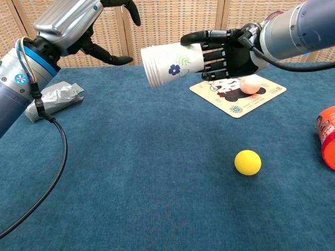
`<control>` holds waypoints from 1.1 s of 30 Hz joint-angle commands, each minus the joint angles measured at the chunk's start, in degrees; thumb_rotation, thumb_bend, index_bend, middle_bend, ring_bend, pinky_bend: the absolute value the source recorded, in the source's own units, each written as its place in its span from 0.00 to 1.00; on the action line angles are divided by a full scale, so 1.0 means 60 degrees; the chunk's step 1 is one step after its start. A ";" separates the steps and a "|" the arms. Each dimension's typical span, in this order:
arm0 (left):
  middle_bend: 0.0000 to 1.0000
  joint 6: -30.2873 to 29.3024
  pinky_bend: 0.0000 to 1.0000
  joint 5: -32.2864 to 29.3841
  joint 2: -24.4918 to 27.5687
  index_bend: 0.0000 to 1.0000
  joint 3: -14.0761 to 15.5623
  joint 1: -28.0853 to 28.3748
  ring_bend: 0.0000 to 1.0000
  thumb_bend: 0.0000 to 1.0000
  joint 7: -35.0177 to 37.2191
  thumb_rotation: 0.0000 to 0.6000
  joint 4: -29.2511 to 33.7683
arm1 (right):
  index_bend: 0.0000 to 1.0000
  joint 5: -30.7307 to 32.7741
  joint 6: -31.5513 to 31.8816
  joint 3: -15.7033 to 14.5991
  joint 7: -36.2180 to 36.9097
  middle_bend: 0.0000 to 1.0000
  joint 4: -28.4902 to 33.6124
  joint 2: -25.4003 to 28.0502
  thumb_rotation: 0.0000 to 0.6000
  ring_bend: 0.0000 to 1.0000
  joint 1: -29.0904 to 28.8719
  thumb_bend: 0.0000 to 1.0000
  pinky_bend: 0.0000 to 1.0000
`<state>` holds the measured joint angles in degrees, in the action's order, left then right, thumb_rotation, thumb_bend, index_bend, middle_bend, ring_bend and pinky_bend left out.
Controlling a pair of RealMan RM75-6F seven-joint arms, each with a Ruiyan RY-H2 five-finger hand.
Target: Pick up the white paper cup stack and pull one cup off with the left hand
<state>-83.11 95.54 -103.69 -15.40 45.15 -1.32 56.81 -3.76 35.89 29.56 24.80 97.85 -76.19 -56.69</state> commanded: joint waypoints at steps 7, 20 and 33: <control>0.00 0.0046 0.00 -0.0095 -0.0207 0.50 0.0077 0.0246 0.00 0.23 -0.0071 1.00 -0.0120 | 0.55 -0.0038 -0.0063 -0.0032 -0.0059 0.58 0.0062 0.0031 1.00 0.48 -0.0031 0.52 0.69; 0.00 -0.0016 0.00 -0.0211 -0.0354 0.52 0.0141 0.0410 0.00 0.26 -0.0163 1.00 -0.0156 | 0.55 -0.0139 -0.0185 -0.0021 0.0015 0.58 0.0159 0.0177 1.00 0.48 0.0065 0.52 0.69; 0.00 0.0031 0.00 -0.0326 -0.0593 0.61 0.0143 0.0655 0.00 0.37 -0.0360 1.00 -0.0181 | 0.55 -0.0233 -0.0329 -0.0044 0.0119 0.58 0.0153 0.0210 1.00 0.48 0.0086 0.52 0.69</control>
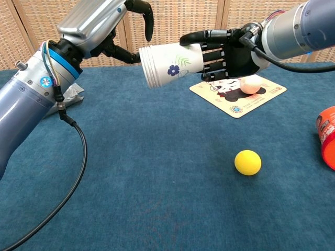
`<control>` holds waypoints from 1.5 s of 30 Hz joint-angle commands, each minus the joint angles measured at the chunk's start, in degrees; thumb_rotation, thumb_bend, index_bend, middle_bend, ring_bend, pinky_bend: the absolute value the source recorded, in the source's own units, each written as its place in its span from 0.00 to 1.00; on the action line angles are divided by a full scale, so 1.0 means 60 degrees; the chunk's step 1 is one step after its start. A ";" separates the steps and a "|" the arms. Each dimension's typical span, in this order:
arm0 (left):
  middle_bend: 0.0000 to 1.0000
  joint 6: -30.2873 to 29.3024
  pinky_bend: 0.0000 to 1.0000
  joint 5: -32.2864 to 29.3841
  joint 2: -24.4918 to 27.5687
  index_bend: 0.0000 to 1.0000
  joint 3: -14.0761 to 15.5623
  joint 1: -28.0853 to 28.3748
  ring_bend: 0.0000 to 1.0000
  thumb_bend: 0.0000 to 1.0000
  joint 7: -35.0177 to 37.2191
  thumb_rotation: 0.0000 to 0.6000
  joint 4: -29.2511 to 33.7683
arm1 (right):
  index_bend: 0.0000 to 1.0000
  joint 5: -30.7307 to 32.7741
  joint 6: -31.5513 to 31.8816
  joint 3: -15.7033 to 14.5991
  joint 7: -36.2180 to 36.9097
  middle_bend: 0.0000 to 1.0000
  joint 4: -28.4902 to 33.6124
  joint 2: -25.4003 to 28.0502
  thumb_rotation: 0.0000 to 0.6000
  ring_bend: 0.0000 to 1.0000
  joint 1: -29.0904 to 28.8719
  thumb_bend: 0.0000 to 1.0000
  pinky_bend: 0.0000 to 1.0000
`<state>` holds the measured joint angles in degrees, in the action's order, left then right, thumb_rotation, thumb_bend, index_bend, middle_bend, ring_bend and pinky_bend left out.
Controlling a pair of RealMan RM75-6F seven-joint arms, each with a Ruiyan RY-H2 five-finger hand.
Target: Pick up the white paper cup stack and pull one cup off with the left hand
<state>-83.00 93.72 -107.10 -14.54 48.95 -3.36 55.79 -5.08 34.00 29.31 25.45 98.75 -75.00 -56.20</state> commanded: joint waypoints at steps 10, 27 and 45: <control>0.00 0.0076 0.00 -0.0139 -0.0102 0.66 0.0045 0.0115 0.00 0.47 -0.0116 1.00 -0.0079 | 0.55 -0.0083 -0.0092 -0.0047 0.0106 0.58 -0.0027 0.0106 1.00 0.48 0.0066 0.52 0.69; 0.00 -0.0329 0.00 -0.0314 0.0175 0.73 0.0033 -0.0078 0.00 0.47 0.0188 1.00 -0.0127 | 0.55 -0.0271 -0.0338 -0.0164 0.0274 0.58 -0.0332 0.0390 1.00 0.48 0.0301 0.52 0.69; 0.00 0.0545 0.00 -0.0044 0.3444 0.74 0.1304 -0.1115 0.00 0.47 0.0641 1.00 0.0477 | 0.55 -0.2270 0.0567 -0.1180 -0.1051 0.58 -0.0934 0.0717 1.00 0.48 0.0700 0.52 0.69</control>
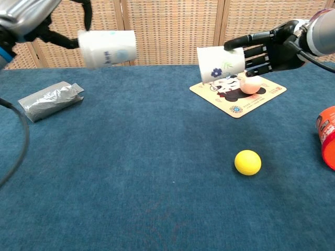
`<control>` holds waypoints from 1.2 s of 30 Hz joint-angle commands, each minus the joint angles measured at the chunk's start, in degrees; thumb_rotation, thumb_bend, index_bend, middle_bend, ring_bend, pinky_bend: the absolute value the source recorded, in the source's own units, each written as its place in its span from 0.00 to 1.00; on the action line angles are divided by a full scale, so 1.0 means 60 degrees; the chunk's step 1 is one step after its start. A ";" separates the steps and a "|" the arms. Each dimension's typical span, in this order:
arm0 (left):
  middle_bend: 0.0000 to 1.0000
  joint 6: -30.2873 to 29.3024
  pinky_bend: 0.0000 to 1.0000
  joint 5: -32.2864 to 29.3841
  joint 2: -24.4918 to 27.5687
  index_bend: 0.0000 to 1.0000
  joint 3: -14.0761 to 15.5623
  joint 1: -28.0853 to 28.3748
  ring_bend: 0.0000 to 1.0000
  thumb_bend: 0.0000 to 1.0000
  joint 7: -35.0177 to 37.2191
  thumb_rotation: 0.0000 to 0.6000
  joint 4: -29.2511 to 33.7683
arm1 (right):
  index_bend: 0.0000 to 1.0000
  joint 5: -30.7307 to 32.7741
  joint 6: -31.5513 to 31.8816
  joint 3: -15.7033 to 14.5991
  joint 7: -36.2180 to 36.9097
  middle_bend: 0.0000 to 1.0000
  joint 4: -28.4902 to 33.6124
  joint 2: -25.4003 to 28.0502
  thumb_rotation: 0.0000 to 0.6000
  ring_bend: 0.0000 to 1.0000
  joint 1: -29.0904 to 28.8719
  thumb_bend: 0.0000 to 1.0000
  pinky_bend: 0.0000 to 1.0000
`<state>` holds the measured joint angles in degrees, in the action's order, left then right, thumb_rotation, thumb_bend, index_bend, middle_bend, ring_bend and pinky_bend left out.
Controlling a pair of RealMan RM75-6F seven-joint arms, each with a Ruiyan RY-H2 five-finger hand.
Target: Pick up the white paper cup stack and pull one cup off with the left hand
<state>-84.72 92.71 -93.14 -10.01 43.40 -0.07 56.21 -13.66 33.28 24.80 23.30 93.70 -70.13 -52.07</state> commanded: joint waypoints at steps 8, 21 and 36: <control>0.00 0.3426 0.00 -0.0266 0.2975 0.74 0.1363 -0.0029 0.00 0.47 -0.0170 1.00 0.1891 | 0.56 -0.3708 0.2633 -0.1524 -0.2616 0.58 -0.0612 -0.0848 1.00 0.48 0.0185 0.52 0.69; 0.00 0.6588 0.00 -0.3501 0.3779 0.03 0.1015 0.0441 0.00 0.25 -0.3215 1.00 0.3714 | 0.09 -0.8015 0.4547 -0.3403 -0.6017 0.11 -0.2745 -0.1940 1.00 0.11 0.0489 0.11 0.24; 0.00 0.4934 0.00 -0.4254 0.5093 0.00 0.0260 -0.0594 0.00 0.12 -0.1921 1.00 0.5228 | 0.00 -0.9387 0.6159 -0.3636 -0.6151 0.00 -0.0378 -0.0189 1.00 0.00 0.1932 0.00 0.00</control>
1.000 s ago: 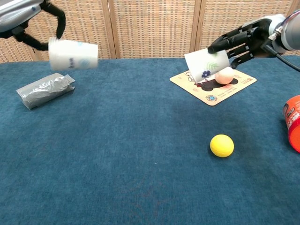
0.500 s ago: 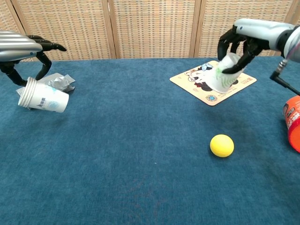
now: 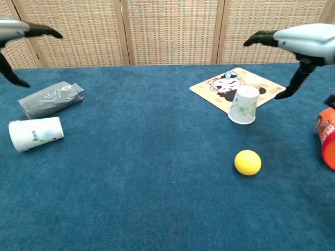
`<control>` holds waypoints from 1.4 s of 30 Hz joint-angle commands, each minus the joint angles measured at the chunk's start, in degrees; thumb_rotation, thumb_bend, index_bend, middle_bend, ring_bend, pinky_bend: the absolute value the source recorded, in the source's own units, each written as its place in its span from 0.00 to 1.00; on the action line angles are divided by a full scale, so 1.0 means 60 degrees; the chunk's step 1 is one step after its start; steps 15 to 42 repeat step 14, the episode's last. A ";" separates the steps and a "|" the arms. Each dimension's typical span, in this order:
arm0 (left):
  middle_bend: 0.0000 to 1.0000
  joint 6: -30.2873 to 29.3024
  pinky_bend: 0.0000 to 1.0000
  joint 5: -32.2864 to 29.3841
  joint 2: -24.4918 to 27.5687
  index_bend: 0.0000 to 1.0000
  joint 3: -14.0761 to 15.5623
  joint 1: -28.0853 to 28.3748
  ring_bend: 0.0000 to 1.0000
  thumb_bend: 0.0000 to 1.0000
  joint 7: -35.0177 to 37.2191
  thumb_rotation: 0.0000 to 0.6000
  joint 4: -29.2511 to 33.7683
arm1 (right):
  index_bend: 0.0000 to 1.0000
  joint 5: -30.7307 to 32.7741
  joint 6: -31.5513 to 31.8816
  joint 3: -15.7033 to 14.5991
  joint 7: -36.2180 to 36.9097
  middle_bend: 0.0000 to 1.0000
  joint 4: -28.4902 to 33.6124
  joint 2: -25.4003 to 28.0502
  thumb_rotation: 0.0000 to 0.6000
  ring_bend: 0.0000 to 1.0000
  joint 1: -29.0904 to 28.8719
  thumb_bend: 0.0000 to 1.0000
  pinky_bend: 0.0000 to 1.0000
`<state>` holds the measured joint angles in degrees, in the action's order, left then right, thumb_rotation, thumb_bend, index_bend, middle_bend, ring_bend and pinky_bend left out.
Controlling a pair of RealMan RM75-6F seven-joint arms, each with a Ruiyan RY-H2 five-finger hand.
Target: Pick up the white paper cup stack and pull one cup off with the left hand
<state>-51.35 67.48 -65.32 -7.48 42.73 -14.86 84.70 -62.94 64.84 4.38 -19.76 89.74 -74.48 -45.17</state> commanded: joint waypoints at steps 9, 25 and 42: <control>0.00 -0.3269 0.00 0.0738 0.0998 0.00 0.0253 -0.2670 0.00 0.12 0.2572 1.00 0.1370 | 0.00 -0.3245 0.3264 -0.1057 0.3415 0.00 -0.0529 0.1042 1.00 0.00 0.2784 0.00 0.00; 0.00 -0.4490 0.00 0.1296 0.0837 0.00 0.0770 -0.3838 0.00 0.12 0.3293 1.00 0.1592 | 0.00 -0.3660 0.4116 -0.1308 0.3853 0.00 -0.0804 0.0978 1.00 0.00 0.3706 0.00 0.00; 0.00 -0.4490 0.00 0.1296 0.0837 0.00 0.0770 -0.3838 0.00 0.12 0.3293 1.00 0.1592 | 0.00 -0.3660 0.4116 -0.1308 0.3853 0.00 -0.0804 0.0978 1.00 0.00 0.3706 0.00 0.00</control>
